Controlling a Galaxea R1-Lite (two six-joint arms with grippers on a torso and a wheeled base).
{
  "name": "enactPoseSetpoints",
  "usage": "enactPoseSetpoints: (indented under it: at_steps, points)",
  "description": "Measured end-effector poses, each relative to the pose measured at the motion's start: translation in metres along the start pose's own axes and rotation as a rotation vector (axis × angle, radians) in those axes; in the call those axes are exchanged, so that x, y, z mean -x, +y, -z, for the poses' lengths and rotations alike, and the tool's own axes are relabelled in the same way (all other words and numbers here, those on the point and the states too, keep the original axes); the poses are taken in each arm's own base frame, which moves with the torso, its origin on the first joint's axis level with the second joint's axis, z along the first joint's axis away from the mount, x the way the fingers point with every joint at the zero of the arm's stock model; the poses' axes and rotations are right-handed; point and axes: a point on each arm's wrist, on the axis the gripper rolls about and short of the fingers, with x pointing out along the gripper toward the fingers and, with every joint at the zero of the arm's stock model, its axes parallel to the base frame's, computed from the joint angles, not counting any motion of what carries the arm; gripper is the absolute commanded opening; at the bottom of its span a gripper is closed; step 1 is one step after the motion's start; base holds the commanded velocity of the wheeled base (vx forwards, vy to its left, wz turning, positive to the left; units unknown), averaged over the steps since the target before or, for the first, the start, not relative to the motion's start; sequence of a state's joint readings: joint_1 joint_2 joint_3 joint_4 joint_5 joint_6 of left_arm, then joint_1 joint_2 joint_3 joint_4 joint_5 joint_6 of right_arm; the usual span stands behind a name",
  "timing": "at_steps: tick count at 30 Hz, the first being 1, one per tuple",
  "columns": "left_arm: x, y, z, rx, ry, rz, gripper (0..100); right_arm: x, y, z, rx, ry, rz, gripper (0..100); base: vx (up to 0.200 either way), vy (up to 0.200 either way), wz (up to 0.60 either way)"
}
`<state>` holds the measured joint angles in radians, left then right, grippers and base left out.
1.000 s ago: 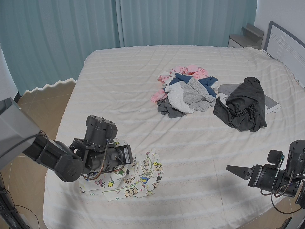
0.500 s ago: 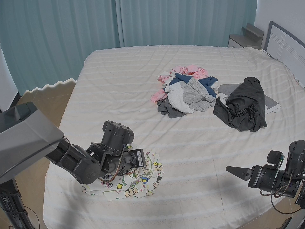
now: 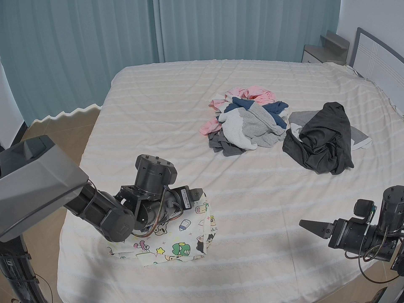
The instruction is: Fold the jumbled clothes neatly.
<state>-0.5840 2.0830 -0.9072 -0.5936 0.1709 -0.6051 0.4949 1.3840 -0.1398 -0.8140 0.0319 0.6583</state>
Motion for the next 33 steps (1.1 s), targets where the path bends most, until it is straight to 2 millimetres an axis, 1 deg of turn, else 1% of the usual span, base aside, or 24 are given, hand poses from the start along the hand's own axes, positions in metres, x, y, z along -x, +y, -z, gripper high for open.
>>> enactPoseSetpoints:
  at_steps: [4, 8, 12, 16, 21, 24, 27, 29, 30, 31, 33]
  points:
    - [0.002, 0.01, -0.01, 0.024, -0.035, -0.023, 100, 0.0, 0.0, 0.0, 0.0, 0.001, 0.001, 100, 0.0, 0.0, 0.0]
    - [0.012, 0.022, -0.024, 0.064, -0.069, -0.039, 100, 0.0, 0.0, 0.0, -0.001, 0.002, 0.001, 100, 0.0, 0.0, 0.0]
    - [0.036, 0.035, -0.034, 0.148, -0.069, -0.009, 100, 0.0, 0.0, 0.001, -0.001, 0.004, -0.002, 100, 0.0, 0.0, 0.0]
    - [0.064, 0.058, -0.031, 0.232, -0.007, 0.037, 100, 0.0, 0.001, 0.001, -0.002, 0.016, -0.021, 100, 0.0, 0.0, 0.0]
    - [0.098, 0.103, -0.022, 0.339, 0.069, 0.052, 100, -0.004, 0.006, -0.001, -0.017, 0.061, -0.087, 100, 0.0, 0.0, 0.0]
    - [0.116, 0.122, -0.014, 0.382, 0.121, 0.097, 100, -0.012, 0.012, -0.006, -0.025, 0.082, -0.124, 100, 0.0, 0.0, 0.0]
    - [0.127, 0.135, -0.009, 0.37, 0.138, 0.11, 100, -0.027, 0.017, -0.012, -0.031, 0.102, -0.138, 100, 0.0, 0.0, 0.0]
    - [0.129, 0.143, -0.006, 0.354, 0.133, 0.088, 100, -0.039, 0.02, -0.015, -0.035, 0.115, -0.14, 100, 0.0, 0.0, 0.0]
    - [0.129, 0.148, -0.005, 0.348, 0.131, 0.07, 100, -0.048, 0.021, -0.016, -0.037, 0.129, -0.137, 100, 0.0, 0.0, 0.0]
    - [0.129, 0.15, -0.005, 0.347, 0.131, 0.06, 100, -0.053, 0.022, -0.016, -0.037, 0.135, -0.135, 100, 0.0, 0.0, 0.0]
    - [0.125, 0.157, -0.003, 0.349, 0.131, 0.033, 100, -0.07, 0.022, -0.017, -0.041, 0.158, -0.123, 100, 0.0, 0.0, 0.0]
